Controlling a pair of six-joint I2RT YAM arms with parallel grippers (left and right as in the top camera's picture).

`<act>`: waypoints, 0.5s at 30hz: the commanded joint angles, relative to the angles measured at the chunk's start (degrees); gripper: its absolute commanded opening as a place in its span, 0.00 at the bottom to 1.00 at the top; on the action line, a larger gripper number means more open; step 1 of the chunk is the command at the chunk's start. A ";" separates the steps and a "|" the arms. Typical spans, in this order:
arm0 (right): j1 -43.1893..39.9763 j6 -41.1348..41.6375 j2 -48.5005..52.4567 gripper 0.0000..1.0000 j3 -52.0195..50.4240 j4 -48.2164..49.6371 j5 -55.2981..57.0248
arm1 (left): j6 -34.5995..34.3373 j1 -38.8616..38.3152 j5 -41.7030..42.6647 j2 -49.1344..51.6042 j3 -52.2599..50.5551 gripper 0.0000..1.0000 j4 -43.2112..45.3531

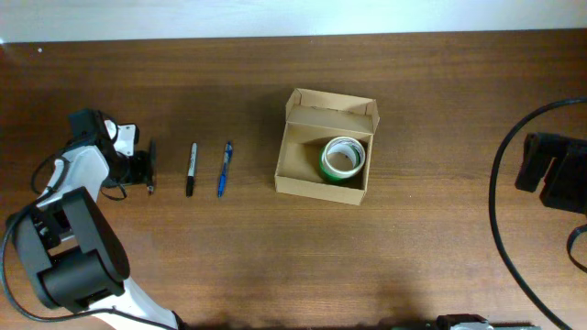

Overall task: Pack container
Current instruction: 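Close the left gripper on the black pen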

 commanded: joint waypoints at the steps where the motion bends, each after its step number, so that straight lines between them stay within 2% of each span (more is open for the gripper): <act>1: 0.42 -0.07 -0.09 0.99 0.66 -0.35 -0.74 | -1.81 -0.07 -0.39 0.31 -0.17 0.56 0.52; 15: 0.42 -0.26 -0.09 0.99 0.66 -0.35 -2.05 | -1.97 -1.03 -0.11 3.41 -0.17 0.56 1.57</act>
